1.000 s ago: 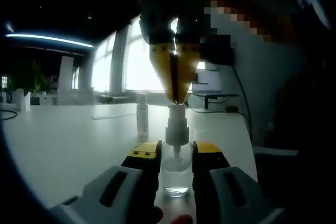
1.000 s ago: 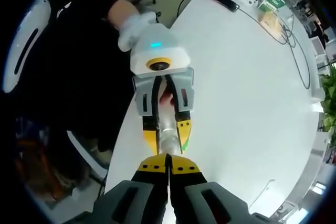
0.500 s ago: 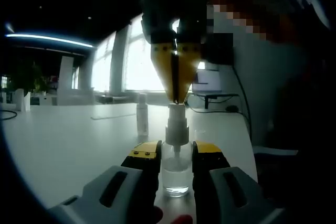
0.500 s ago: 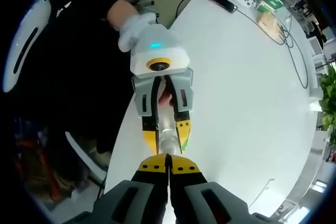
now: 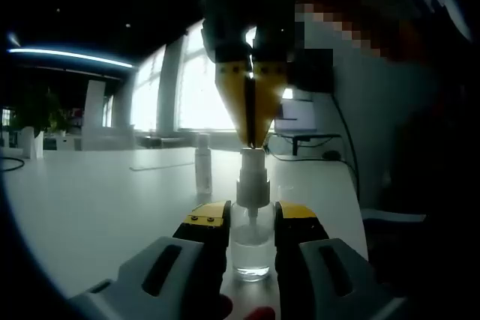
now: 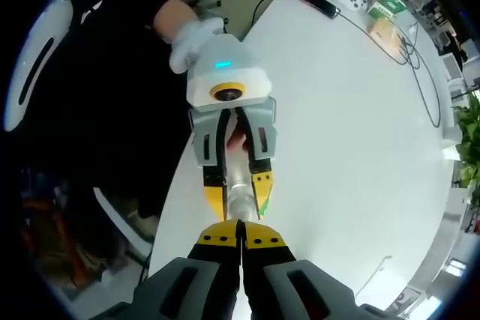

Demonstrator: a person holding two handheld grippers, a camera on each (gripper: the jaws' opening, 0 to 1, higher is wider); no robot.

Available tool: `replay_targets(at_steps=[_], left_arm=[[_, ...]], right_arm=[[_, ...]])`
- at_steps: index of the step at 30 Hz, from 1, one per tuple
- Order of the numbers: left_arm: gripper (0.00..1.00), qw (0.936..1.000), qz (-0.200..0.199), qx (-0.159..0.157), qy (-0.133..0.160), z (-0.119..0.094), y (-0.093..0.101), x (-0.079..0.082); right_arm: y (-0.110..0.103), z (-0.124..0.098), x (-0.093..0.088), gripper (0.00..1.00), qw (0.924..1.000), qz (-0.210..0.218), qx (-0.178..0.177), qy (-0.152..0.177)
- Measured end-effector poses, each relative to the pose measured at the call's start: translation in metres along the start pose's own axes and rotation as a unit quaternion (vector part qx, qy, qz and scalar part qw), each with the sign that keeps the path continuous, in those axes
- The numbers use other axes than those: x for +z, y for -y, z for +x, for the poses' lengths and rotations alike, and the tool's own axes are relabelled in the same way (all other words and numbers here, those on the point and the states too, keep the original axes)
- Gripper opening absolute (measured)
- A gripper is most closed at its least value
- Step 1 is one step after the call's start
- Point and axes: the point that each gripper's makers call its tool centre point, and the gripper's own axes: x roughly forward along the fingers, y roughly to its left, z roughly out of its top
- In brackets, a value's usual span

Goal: Clamp pump bottle remove cover press pump head put on cover

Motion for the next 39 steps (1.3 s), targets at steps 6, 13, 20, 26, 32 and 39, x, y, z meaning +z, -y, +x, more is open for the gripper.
replay_targets(at_steps=[6, 13, 20, 26, 32, 39], left_arm=[[0.15, 1.0000, 0.000, 0.000, 0.000, -0.0001, 0.0002, 0.0002], [0.15, 1.0000, 0.000, 0.000, 0.000, -0.0002, -0.0006, -0.0002], [0.15, 1.0000, 0.000, 0.000, 0.000, -0.0001, -0.0002, -0.0002], [0.15, 1.0000, 0.000, 0.001, 0.000, -0.0002, -0.0004, -0.0006], [0.15, 1.0000, 0.000, 0.001, 0.000, -0.0004, -0.0001, -0.0009], [0.15, 1.0000, 0.001, 0.001, 0.000, -0.0004, 0.0007, -0.0005]], right_arm=[[0.0003, 0.0000, 0.0002, 0.00, 1.0000, -0.001, 0.001, -0.002], [0.0005, 0.0003, 0.0002, 0.00, 1.0000, -0.001, 0.003, -0.007], [0.0002, 0.0003, 0.0001, 0.00, 1.0000, -0.003, -0.002, -0.009], [0.0003, 0.0046, -0.0001, 0.00, 0.9999, 0.004, -0.002, -0.009], [-0.0009, 0.0078, 0.0007, 0.00, 0.9997, 0.001, -0.005, -0.023], [0.0006, 0.0023, -0.0006, 0.00, 0.9997, -0.006, -0.009, -0.021]])
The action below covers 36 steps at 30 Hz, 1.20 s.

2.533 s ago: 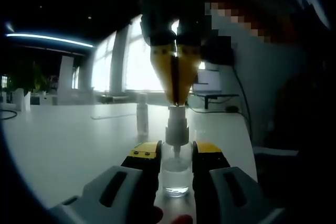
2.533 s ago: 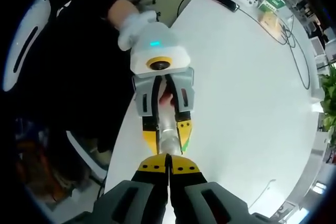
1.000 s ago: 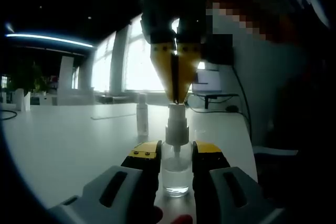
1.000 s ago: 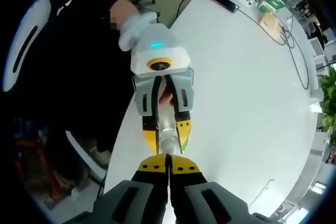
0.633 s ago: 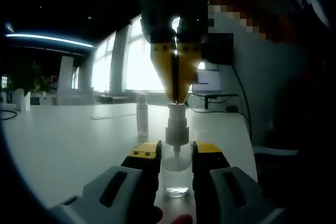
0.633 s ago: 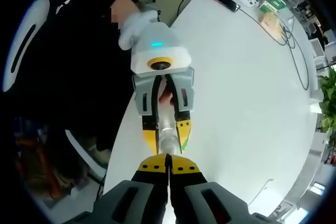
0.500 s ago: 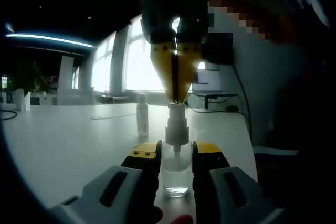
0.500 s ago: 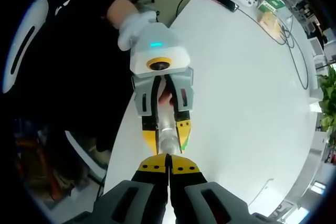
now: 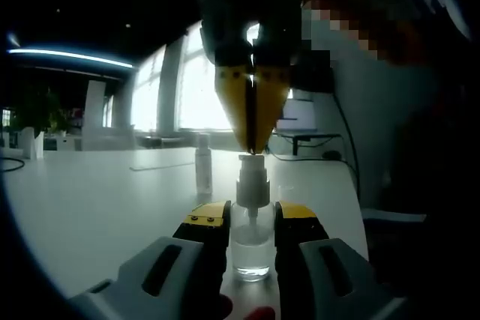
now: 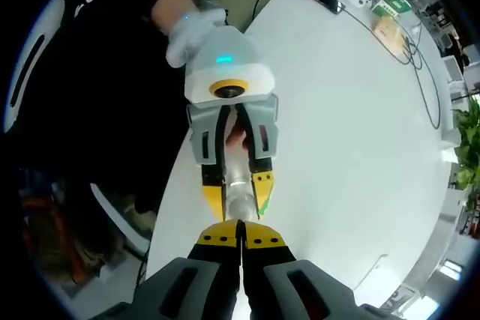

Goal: Clamp pump bottle remove cover press pump head put on cover

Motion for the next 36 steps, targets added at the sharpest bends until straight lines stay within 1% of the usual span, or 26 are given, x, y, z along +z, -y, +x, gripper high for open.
replay_targets(at_steps=[5, 7, 19, 36], left_arm=[[0.15, 1.0000, 0.000, 0.000, 0.000, -0.0001, -0.0005, 0.0000], [0.15, 1.0000, 0.000, 0.000, 0.000, -0.0001, -0.0004, 0.0000], [0.15, 1.0000, 0.000, -0.001, 0.000, -0.0003, -0.0012, -0.0004], [0.15, 1.0000, 0.000, 0.000, 0.000, 0.0002, -0.0005, -0.0001]], right_arm=[[0.0006, -0.0011, -0.0006, 0.00, 0.9996, 0.023, 0.006, 0.014], [0.0002, -0.0014, -0.0008, 0.00, 0.9995, 0.026, 0.007, 0.017], [0.0002, -0.0013, -0.0001, 0.00, 0.9995, 0.024, 0.010, 0.020], [-0.0002, -0.0016, 0.0003, 0.00, 0.9995, 0.015, 0.005, 0.026]])
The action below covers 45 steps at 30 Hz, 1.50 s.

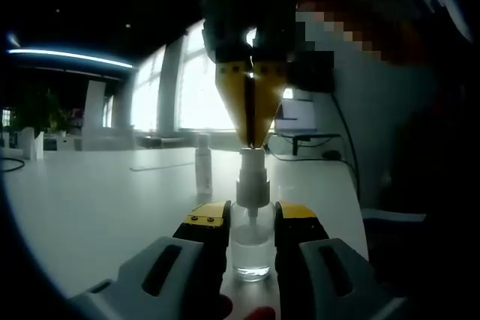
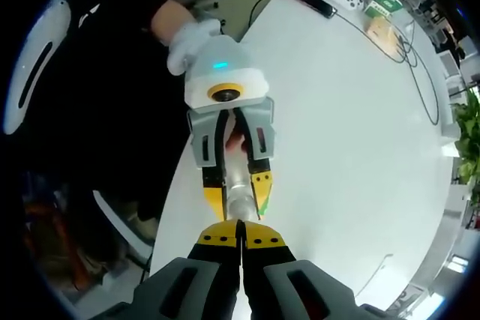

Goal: Clamp pump bottle remove cover press pump head put on cover

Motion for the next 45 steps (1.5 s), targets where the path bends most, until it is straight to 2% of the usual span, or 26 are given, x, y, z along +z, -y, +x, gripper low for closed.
replay_targets(at_steps=[27, 33, 39, 45], left_arm=[[0.15, 1.0000, -0.003, 0.000, 0.000, 0.0000, -0.0011, -0.0004], [0.15, 1.0000, -0.002, 0.001, -0.001, 0.0001, -0.0012, -0.0005], [0.15, 1.0000, -0.002, 0.001, -0.001, 0.0001, -0.0010, -0.0002], [0.15, 1.0000, -0.001, 0.000, 0.000, -0.0001, -0.0018, -0.0005]], right_arm=[[-0.0006, 0.0008, -0.0002, 0.00, 1.0000, -0.002, -0.002, -0.003], [-0.0016, 0.0064, 0.0001, 0.00, 0.9998, -0.010, 0.005, -0.020], [-0.0018, 0.0067, 0.0000, 0.00, 0.9988, -0.022, -0.006, -0.042], [0.0007, 0.0008, -0.0009, 0.00, 0.9998, -0.004, 0.000, -0.020]])
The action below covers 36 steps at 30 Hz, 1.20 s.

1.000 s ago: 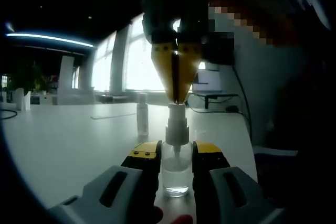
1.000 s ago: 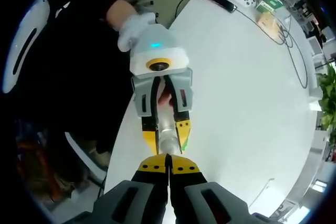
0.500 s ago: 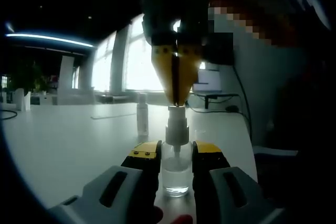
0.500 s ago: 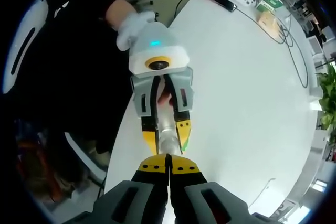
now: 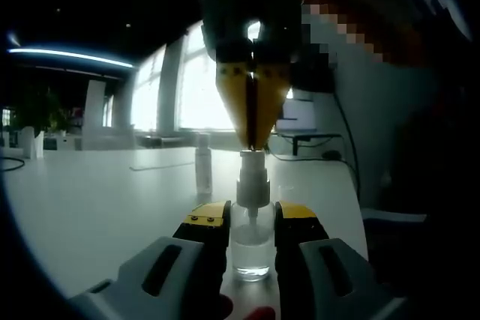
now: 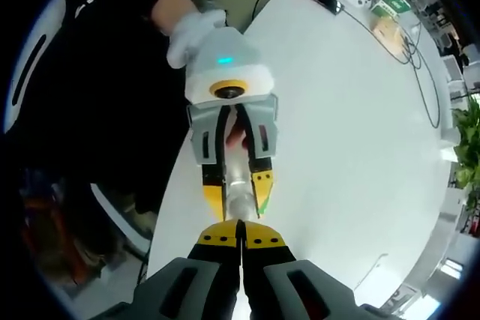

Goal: Clamp pump bottle remove cover press pump head put on cover

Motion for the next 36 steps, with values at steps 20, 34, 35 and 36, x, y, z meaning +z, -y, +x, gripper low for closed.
replay_targets(at_steps=[20, 34, 35, 36], left_arm=[[0.15, 1.0000, -0.001, 0.000, 0.000, -0.0002, 0.0005, 0.0003], [0.15, 1.0000, -0.004, 0.000, -0.001, -0.0002, 0.0003, 0.0002], [0.15, 1.0000, -0.004, 0.000, -0.001, -0.0002, 0.0004, 0.0002], [0.15, 1.0000, -0.004, 0.000, -0.001, -0.0002, 0.0004, 0.0002]], right_arm=[[-0.0011, -0.0005, 0.0013, 0.00, 0.9999, 0.008, 0.008, 0.012], [-0.0007, -0.0004, 0.0015, 0.00, 1.0000, 0.000, 0.003, 0.007], [-0.0006, -0.0004, 0.0014, 0.00, 1.0000, 0.000, 0.003, 0.007], [-0.0007, -0.0005, 0.0014, 0.00, 1.0000, 0.000, 0.003, 0.007]])
